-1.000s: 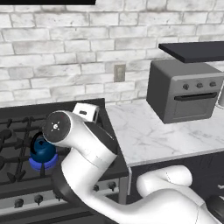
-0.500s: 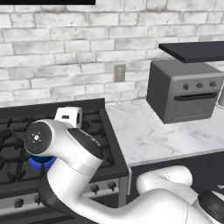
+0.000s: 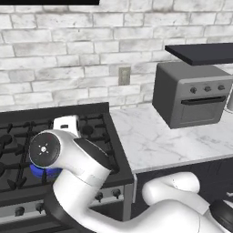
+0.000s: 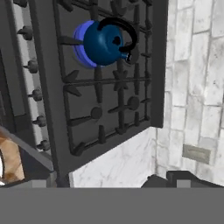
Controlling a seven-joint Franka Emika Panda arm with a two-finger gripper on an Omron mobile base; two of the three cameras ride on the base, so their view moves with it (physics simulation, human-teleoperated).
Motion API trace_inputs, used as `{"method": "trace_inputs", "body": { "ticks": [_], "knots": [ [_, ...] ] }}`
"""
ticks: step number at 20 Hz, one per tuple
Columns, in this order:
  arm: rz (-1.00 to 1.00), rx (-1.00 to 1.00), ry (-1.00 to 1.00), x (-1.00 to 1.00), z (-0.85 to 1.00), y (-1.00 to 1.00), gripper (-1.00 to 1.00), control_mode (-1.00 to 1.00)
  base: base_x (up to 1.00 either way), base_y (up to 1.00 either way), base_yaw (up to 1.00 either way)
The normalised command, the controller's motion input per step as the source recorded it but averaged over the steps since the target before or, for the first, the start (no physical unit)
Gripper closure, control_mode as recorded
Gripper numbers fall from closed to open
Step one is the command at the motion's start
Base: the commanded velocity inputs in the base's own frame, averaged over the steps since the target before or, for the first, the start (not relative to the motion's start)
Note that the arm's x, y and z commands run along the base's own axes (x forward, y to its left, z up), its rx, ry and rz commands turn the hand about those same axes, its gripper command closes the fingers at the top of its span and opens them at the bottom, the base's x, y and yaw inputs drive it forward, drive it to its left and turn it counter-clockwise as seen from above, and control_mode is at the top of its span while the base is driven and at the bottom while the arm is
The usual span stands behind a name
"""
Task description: The kettle is done boiling. Turn off the stove, then wait for 300 timesteps before moving the kettle to the dining table.
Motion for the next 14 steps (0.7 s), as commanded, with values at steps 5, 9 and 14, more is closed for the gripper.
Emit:
{"method": "trace_inputs", "body": {
  "ticks": [5,9,14],
  "knots": [
    [0.2,-0.09,0.01,-0.11,-0.35,0.0,-1.0,-1.0,0.0,0.0,0.0],
    [0.18,-0.06,0.0,-0.27,-0.34,0.0,-1.0,-1.0,0.0,0.0,0.0],
    [0.08,-0.06,0.0,-0.25,-0.37,0.0,-1.0,-1.0,0.0,0.0,0.0]
  ]
}}
